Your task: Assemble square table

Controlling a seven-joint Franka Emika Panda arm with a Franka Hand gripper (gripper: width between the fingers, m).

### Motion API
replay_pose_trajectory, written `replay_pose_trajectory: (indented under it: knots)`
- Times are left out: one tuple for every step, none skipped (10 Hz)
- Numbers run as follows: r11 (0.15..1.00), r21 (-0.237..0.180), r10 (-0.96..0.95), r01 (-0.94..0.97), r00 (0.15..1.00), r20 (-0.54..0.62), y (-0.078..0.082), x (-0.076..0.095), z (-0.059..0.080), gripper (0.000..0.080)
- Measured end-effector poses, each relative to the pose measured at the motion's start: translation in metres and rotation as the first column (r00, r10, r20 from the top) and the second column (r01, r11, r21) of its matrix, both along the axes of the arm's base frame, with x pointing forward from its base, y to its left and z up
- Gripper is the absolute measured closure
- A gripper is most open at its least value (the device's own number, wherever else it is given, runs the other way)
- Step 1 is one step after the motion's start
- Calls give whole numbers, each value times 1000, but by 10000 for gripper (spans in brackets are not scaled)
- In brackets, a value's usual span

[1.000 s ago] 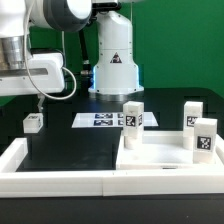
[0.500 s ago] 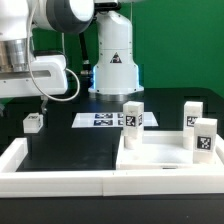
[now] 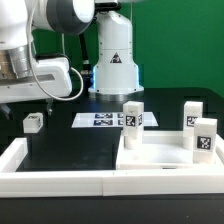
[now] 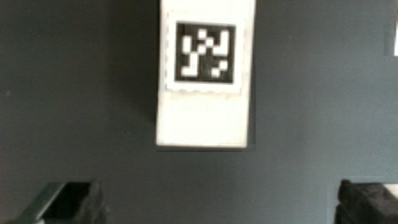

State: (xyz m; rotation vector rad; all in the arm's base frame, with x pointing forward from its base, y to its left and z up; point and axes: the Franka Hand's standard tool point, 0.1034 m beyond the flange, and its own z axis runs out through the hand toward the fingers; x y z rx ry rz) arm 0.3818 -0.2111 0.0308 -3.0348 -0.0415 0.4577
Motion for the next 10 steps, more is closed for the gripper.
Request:
replay_pose_trajectory:
  knots:
    - [1000,-23,10,-11,997,-71,3,-6,-10,150]
    - [999,-28,36,-40,992,-117,2,-7,-18,150]
    - [998,-23,47,-51,986,-160,-2,-7,-20,150]
    - [998,-28,42,-48,986,-159,-5,-6,-21,150]
    - [998,-27,45,-50,986,-159,-4,-6,-21,150]
    - [998,-27,46,-51,986,-159,-4,-6,-21,150]
    - [998,-26,46,-51,986,-159,-4,-6,-21,150]
    - [998,-27,45,-50,986,-159,-5,-6,-21,150]
    - [998,-51,13,-22,988,-156,-9,-5,-20,150]
    - [996,-86,-16,3,988,-157,-10,-2,-17,150]
